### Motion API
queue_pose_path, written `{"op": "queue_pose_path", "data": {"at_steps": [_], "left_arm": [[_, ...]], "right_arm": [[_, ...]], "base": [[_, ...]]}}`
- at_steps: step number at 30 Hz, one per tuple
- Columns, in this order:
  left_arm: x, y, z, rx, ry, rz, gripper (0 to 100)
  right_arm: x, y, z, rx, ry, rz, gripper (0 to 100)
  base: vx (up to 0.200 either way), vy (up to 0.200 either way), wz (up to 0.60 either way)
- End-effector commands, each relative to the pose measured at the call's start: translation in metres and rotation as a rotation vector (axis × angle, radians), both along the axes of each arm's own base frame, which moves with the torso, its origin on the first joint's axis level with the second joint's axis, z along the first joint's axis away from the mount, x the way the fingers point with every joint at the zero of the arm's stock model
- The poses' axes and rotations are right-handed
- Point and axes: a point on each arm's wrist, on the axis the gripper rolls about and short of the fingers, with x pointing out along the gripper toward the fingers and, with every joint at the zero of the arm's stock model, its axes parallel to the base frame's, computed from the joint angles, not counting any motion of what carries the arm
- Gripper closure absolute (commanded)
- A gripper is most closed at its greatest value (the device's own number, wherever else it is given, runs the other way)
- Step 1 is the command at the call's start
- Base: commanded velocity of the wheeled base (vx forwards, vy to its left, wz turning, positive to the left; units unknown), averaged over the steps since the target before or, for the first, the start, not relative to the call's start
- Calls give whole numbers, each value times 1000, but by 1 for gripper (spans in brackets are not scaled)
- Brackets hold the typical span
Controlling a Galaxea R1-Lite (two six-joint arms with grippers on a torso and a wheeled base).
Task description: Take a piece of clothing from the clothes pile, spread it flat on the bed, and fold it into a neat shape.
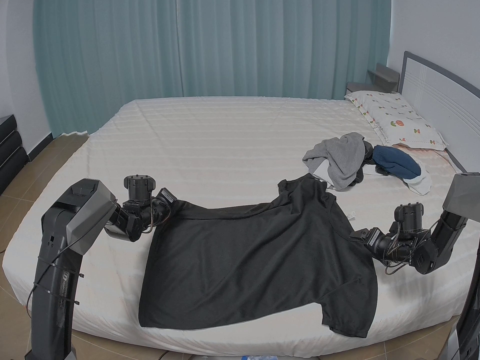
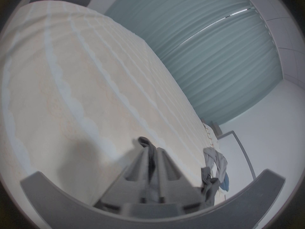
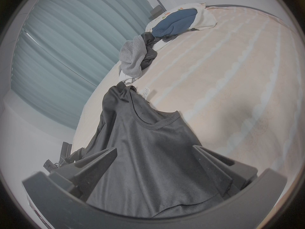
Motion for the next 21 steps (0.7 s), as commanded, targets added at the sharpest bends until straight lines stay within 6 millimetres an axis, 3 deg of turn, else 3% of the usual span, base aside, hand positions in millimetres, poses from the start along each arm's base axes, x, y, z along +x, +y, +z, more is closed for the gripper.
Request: {"op": "queue_pose_path", "data": {"at_steps": [1,9,21], "left_arm": [[9,5,4,27,-42,87,100],[18,30,12,46,-87,212,100],[23,37,12,37,-104,220,100]], "right_arm": [[-5,0,-1,-21,14,14,0],[-22,-5,-9,-83,48,55,0],[-31,-10,-16,-98,89,53,0]], "base": [[0,0,0],[0,0,0],[0,0,0]]}}
